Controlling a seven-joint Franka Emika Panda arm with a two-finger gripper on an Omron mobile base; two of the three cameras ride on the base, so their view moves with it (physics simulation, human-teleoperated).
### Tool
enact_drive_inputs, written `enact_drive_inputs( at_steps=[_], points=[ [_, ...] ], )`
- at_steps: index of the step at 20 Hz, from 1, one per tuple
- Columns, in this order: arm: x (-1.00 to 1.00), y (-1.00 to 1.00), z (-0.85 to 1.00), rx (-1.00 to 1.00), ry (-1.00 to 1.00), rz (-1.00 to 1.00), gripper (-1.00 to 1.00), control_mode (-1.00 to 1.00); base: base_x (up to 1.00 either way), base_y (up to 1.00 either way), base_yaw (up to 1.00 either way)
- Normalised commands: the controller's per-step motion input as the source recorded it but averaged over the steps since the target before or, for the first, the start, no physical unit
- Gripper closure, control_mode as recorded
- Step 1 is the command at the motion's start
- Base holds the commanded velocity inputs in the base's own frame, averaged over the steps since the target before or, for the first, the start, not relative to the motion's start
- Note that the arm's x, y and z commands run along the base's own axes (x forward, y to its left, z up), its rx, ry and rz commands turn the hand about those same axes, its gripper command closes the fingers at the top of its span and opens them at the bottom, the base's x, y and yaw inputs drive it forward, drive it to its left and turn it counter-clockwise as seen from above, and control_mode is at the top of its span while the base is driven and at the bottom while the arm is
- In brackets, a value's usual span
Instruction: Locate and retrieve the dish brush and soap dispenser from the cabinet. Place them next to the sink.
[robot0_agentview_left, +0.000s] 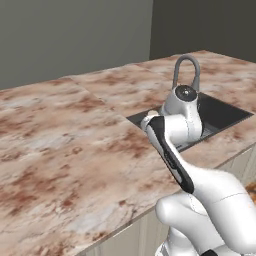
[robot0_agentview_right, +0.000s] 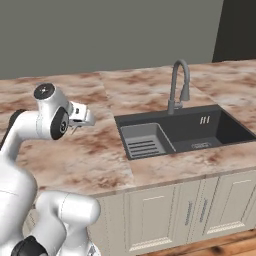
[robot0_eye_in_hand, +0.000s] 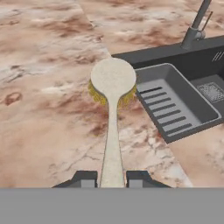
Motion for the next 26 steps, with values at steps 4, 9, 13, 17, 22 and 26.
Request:
enact_drive_inputs(
  at_steps=[4, 9, 13, 17, 22, 26],
  points=[
    [0.85, -0.14, -0.24, -0.08, 0.27, 0.00, 1.00, -1.00, 0.00, 0.00, 0.00],
    [0.61, -0.05, -0.26, -0.07, 0.17, 0.01, 1.00, -1.00, 0.00, 0.00, 0.00],
    [0.54, -0.06, -0.57, 0.02, 0.03, 0.02, 1.00, -1.00, 0.00, 0.00, 0.00],
    [0.50, -0.24, -0.68, 0.13, -0.01, 0.02, 1.00, -1.00, 0.00, 0.00, 0.00],
    [0.46, 0.00, -0.38, -0.01, -0.04, 0.04, 1.00, -1.00, 0.00, 0.00, 0.00],
    [0.38, 0.20, -0.21, -0.22, 0.00, 0.07, 1.00, -1.00, 0.00, 0.00, 0.00]
  ],
)
